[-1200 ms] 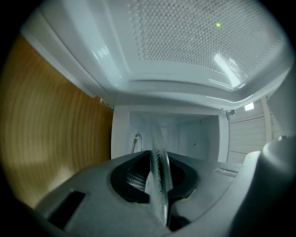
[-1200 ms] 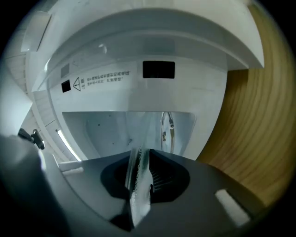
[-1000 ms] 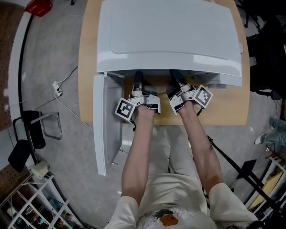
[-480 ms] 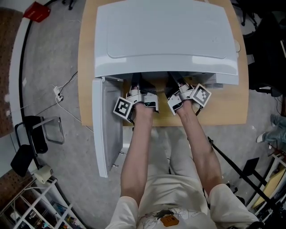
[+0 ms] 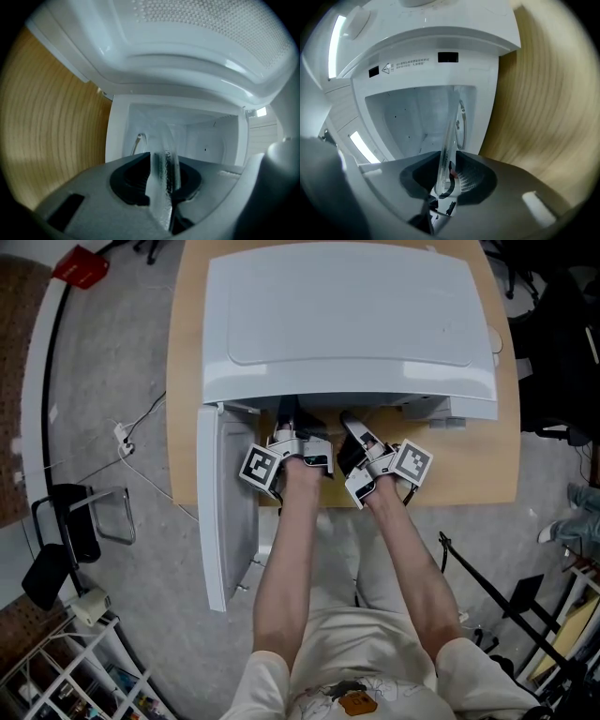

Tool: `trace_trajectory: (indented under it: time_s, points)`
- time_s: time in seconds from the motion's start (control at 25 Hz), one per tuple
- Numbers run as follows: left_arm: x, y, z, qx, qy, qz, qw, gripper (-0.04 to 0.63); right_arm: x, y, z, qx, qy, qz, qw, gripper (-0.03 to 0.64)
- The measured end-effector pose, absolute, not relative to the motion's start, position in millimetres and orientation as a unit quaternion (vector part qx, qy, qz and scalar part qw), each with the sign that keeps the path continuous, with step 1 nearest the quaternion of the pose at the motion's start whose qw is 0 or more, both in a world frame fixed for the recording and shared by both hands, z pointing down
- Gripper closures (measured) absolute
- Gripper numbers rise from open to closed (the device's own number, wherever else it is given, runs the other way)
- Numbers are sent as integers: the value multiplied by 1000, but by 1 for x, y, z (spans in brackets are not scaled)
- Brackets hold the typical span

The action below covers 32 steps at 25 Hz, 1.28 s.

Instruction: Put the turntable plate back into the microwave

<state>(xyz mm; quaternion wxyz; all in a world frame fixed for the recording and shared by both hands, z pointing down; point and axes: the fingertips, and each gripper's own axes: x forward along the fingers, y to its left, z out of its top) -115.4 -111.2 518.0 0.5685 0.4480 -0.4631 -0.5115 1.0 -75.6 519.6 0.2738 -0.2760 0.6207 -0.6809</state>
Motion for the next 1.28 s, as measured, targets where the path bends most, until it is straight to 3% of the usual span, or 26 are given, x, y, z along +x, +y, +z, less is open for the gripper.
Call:
trace_trajectory:
  time_s: [0.08, 0.32, 0.4, 0.48, 0.84, 0.92, 1.28]
  points:
    - [-116, -111, 518, 451, -466, -508, 567, 552, -1, -78, 520, -277, 616, -685, 271, 564]
    - [-115, -109, 524, 448, -463, -510, 570, 546, 2, -77, 522, -284, 596, -700, 273, 583]
    - [-114, -108, 520, 462, -459, -507, 565, 445, 3, -78, 520, -288, 606, -693, 264, 580]
    - [-110, -104, 514, 483, -461, -490, 560, 423, 5, -79, 517, -284, 611, -690, 264, 575]
    - [-75, -60, 516, 511, -461, -433, 582, 475, 11, -90, 518, -290, 615, -676, 284, 568]
    - [-75, -62, 516, 518, -462, -430, 578, 524, 10, -94, 518, -293, 620, -672, 280, 566]
    - [-81, -90, 502, 534, -443, -435, 574, 531, 5, -114, 511, -297, 605, -670, 310, 561]
